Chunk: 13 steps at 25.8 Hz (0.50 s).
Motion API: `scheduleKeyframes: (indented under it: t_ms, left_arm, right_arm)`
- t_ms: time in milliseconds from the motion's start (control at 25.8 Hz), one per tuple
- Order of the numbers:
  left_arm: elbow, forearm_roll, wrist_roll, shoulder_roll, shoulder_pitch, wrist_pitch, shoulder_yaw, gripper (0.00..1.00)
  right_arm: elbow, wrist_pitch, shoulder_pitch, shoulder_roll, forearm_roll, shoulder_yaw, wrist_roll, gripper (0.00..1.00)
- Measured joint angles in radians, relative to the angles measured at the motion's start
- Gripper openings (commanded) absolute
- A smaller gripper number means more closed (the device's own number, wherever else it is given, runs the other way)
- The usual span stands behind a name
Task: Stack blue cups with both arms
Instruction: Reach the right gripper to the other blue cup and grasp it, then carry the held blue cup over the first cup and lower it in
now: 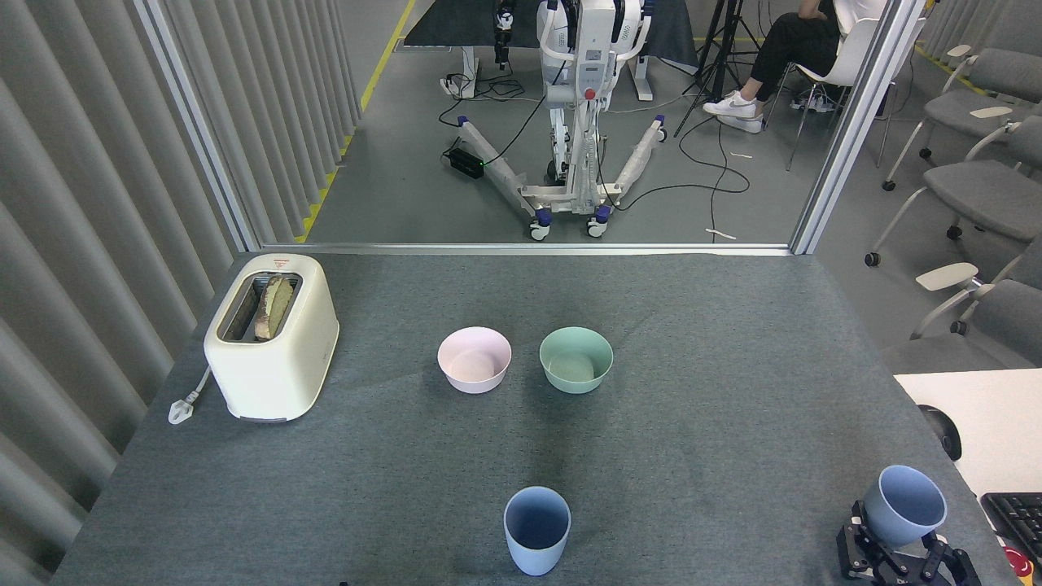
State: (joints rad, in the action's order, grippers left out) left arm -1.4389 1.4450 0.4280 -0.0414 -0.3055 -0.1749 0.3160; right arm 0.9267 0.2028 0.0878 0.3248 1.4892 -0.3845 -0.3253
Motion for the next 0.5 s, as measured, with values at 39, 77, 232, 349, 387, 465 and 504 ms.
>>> scheduleKeyframes:
  t_ms: [39,77,232,349,387,465,504]
  left_arm:
    - [0.0,0.0,0.0,0.0,0.0,0.0,0.0,1.0]
    - [0.0,0.0,0.0,0.0,0.0,0.0,0.0,1.0]
    - [0.0,0.0,0.0,0.0,-0.001,0.0,0.0,1.0]
    - [-0.003,0.001,0.0,0.0,-0.004,0.0,0.0,1.0]
    - [-0.006,0.001,0.0,0.0,-0.006,0.0,0.0,1.0]
    - [-0.011,0.001,0.0,0.001,-0.009,0.0,0.0,1.0]
    - [-0.012,0.001,0.0,0.001,-0.01,0.0,0.0,1.0]
  right_arm:
    - [0.0,0.0,-0.001,0.0,0.0,0.002,-0.001,0.52]
    - [0.001,0.0,-0.001,0.0,0.001,0.004,-0.002,0.49]
    - [0.023,0.027,-0.008,-0.007,-0.004,0.006,0.007,0.43]
    - [0.111,0.071,-0.02,-0.009,-0.009,0.005,0.011,0.43]
    - [0.155,0.084,-0.031,-0.011,-0.01,0.005,0.011,0.43]
    - [0.241,0.104,-0.05,-0.016,-0.01,0.014,0.053,0.46]
    - [0.283,0.105,-0.058,-0.018,-0.011,0.026,0.077,0.47]
